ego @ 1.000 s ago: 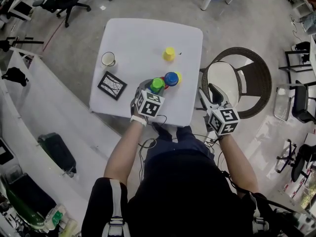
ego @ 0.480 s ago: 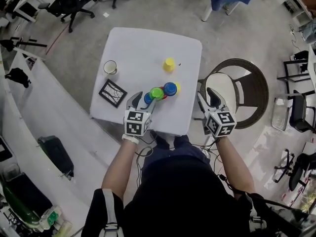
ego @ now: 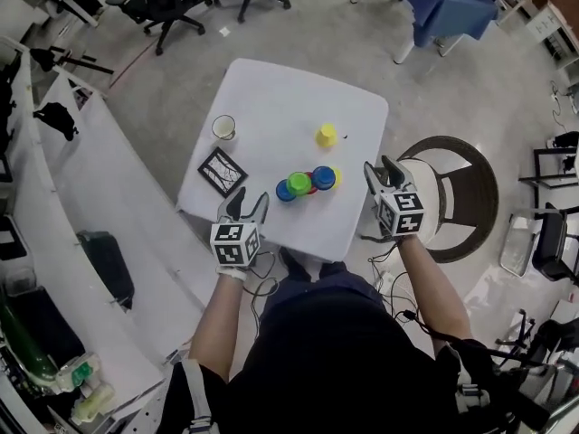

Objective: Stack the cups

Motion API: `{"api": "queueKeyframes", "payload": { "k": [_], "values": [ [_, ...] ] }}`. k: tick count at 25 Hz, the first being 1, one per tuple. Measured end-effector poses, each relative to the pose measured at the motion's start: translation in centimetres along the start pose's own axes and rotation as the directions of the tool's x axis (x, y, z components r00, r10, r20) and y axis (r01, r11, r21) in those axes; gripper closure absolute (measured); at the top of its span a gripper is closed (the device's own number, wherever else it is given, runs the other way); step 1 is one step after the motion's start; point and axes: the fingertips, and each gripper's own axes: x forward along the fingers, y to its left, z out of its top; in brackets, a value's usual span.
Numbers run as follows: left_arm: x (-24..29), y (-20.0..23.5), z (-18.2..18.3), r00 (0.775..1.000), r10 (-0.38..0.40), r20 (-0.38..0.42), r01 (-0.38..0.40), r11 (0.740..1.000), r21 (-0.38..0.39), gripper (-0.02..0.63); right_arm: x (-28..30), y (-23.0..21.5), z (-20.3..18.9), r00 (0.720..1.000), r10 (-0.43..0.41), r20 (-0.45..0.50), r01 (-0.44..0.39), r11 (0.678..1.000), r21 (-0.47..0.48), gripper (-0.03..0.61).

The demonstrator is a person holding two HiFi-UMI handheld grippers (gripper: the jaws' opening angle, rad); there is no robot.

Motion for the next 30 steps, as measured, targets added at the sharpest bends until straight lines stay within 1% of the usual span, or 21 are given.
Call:
{"api": "queueKeyframes", "payload": {
  "k": [3, 7, 13, 17, 24, 30],
  "values": [
    [-1.1, 1.0, -0.8, 0.998, 0.07, -0.002, -0.07, 0.997, -0.035, 0.382, 2.6, -0.2, -0.1, 0.998, 0.047, -0.03, -0.048, 0.999, -0.025, 0.39],
    [-2.9, 1.9, -1.7, 0.99, 0.141, -0.004, -0.141, 0.987, -0.076, 0.385, 6.1, -0.4, -0.5, 0.993, 0.096, -0.07, -0.099, 0.994, -0.05, 0.39],
    [-4.7, 3.1, -3.3, 0.973, 0.233, -0.01, -0.231, 0.96, -0.156, 0.39, 10.4, -0.8, -1.8, 0.98, 0.141, -0.143, -0.16, 0.979, -0.126, 0.39],
    [-4.8, 2.7, -3.8, 0.964, 0.265, -0.006, -0.261, 0.946, -0.193, 0.391, 12.4, -0.3, -2.3, 0.969, 0.179, -0.172, -0.208, 0.963, -0.169, 0.388],
    [-4.3, 1.8, -3.8, 0.955, 0.297, -0.014, -0.294, 0.933, -0.208, 0.391, 15.9, 0.1, -3.5, 0.952, 0.224, -0.209, -0.268, 0.938, -0.218, 0.385],
    [-4.8, 1.9, -5.0, 0.943, 0.33, -0.046, -0.332, 0.917, -0.222, 0.391, 19.0, 1.3, -5.4, 0.923, 0.271, -0.274, -0.342, 0.905, -0.254, 0.348]
  ]
}}
